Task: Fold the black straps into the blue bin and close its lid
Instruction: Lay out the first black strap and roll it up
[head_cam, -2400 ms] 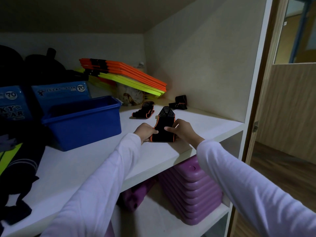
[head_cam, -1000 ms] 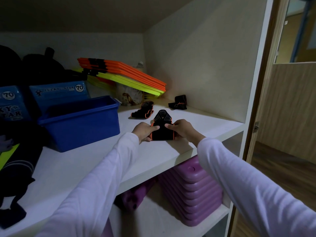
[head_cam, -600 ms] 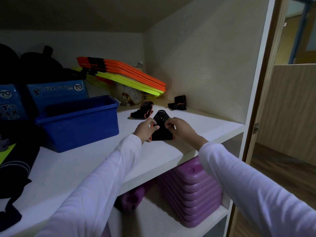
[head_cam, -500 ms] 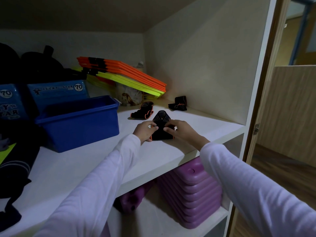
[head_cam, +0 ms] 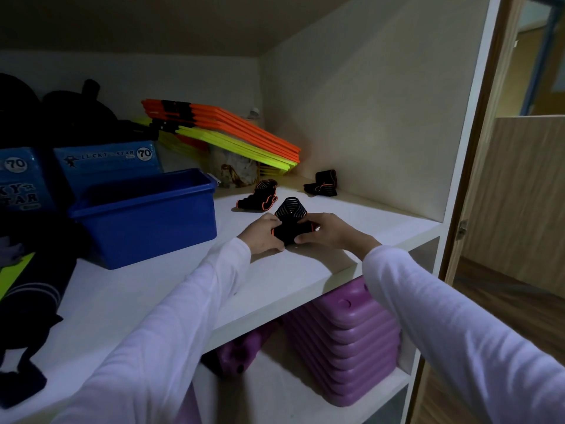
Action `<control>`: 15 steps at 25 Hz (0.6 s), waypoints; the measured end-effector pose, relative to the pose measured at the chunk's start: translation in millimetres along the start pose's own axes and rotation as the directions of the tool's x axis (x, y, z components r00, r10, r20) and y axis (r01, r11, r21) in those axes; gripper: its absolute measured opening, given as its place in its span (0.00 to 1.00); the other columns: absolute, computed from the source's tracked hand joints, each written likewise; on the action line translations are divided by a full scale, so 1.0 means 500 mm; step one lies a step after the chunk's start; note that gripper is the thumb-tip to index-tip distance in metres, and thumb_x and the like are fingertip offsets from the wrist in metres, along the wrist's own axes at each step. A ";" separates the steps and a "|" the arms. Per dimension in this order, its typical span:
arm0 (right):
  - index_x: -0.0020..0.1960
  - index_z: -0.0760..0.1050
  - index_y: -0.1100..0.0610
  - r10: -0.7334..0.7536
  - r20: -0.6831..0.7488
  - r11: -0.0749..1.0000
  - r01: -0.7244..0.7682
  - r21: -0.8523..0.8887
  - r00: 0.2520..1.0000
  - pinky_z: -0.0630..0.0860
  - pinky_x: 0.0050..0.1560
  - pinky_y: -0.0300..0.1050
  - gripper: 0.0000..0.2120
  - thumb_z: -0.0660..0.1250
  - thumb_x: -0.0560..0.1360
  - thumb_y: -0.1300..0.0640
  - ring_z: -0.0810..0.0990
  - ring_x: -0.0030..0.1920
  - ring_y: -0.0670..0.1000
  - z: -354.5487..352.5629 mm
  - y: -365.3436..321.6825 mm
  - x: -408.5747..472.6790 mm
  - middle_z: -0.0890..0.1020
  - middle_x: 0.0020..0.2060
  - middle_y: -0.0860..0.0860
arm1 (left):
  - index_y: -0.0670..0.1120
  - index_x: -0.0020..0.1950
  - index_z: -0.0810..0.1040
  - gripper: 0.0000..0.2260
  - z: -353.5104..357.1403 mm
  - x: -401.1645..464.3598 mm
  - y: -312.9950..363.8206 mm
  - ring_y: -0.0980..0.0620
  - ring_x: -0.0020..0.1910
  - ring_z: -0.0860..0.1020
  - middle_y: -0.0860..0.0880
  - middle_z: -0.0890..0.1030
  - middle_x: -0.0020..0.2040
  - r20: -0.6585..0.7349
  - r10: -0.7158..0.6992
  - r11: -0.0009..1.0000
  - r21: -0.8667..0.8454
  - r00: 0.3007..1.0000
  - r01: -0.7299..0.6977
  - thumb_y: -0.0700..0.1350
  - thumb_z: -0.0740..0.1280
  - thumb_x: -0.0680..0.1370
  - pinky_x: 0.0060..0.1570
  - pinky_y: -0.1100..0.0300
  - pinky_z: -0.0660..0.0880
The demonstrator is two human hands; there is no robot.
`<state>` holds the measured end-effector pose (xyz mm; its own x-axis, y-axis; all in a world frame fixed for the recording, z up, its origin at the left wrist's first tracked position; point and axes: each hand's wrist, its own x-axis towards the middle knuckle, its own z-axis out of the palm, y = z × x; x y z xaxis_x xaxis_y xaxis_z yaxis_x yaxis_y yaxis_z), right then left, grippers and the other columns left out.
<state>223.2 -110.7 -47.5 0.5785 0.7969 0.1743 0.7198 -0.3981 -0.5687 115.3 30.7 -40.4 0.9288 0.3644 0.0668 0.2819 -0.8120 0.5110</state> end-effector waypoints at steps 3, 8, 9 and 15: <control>0.56 0.77 0.54 0.084 0.065 0.982 -0.093 0.163 0.994 0.69 0.40 0.38 0.15 0.69 0.73 0.48 0.73 0.48 0.51 -0.017 -0.001 0.004 0.77 0.41 0.49 | 0.42 0.70 0.70 0.24 -0.005 -0.004 0.005 0.52 0.42 0.77 0.46 0.79 0.50 0.075 -0.083 0.941 -0.322 0.994 0.103 0.35 0.67 0.75 0.31 0.74 0.75; 0.58 0.72 0.58 0.186 0.034 0.932 -0.187 0.310 0.982 0.70 0.42 0.41 0.24 0.64 0.73 0.40 0.75 0.46 0.52 -0.009 0.016 0.011 0.76 0.46 0.52 | 0.45 0.61 0.65 0.17 -0.020 0.002 0.013 0.51 0.30 0.73 0.44 0.75 0.36 0.104 -0.187 0.919 -0.333 0.977 0.212 0.42 0.66 0.75 0.33 0.62 0.73; 0.55 0.73 0.59 0.191 0.016 0.930 -0.186 0.318 0.981 0.69 0.42 0.41 0.24 0.64 0.73 0.39 0.75 0.44 0.52 -0.004 0.018 0.012 0.76 0.44 0.53 | 0.46 0.60 0.65 0.16 -0.020 0.005 0.012 0.51 0.29 0.73 0.44 0.75 0.37 0.101 -0.201 0.912 -0.343 0.974 0.224 0.44 0.66 0.75 0.34 0.62 0.74; 0.38 0.68 0.60 0.269 -0.006 0.901 -0.250 0.355 0.963 0.67 0.33 0.40 0.22 0.60 0.76 0.40 0.73 0.33 0.53 0.003 0.012 0.019 0.72 0.31 0.53 | 0.40 0.57 0.75 0.16 -0.008 0.027 -0.006 0.51 0.31 0.73 0.42 0.76 0.38 0.059 -0.252 0.878 -0.405 0.966 0.254 0.50 0.65 0.76 0.37 0.63 0.75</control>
<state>232.4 -104.8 -50.5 0.7533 0.6574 0.0198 0.3680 -0.3963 -0.8411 126.1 39.8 -37.7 0.8403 0.5298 -0.1148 0.3860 -0.4360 0.8130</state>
